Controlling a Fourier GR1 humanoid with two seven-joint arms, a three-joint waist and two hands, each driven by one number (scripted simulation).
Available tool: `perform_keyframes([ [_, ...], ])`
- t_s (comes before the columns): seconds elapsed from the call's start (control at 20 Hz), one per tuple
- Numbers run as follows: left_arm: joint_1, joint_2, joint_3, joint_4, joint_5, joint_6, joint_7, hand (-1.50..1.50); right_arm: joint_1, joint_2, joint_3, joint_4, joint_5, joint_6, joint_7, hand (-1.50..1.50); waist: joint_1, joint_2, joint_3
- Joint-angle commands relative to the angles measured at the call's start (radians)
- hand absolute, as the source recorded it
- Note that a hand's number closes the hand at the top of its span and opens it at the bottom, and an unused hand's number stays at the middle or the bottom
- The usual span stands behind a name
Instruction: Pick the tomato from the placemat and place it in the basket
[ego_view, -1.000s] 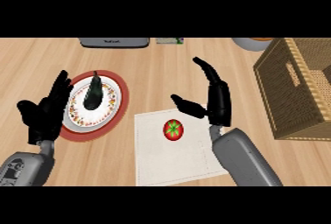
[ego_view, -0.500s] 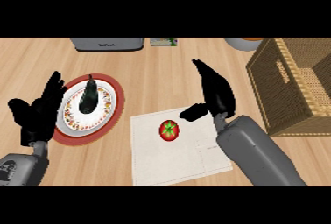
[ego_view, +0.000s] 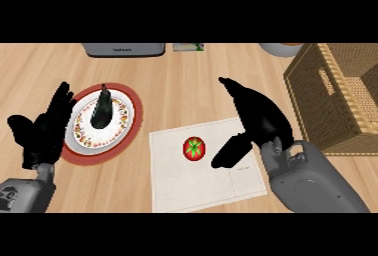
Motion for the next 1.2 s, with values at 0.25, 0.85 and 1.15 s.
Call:
perform_keyframes([
  [0.25,0.005,-0.036,0.023,-0.067,-0.051,-0.007,0.041,0.0,0.137,0.045,-0.061,-0.074,0.099,-0.031,-0.03,-1.5,0.02,0.011,0.002],
  [0.85,-0.045,-0.118,0.08,0.105,-0.092,-0.079,-0.064,0.0,0.264,0.232,0.036,0.02,0.314,-0.134,-0.172,-1.5,0.02,0.012,0.001],
  [1.15,-0.037,-0.082,0.13,0.017,-0.107,-0.124,0.007,0.0,0.32,0.244,0.02,0.092,0.405,-0.182,-0.312,-1.5,0.022,0.012,0.002],
])
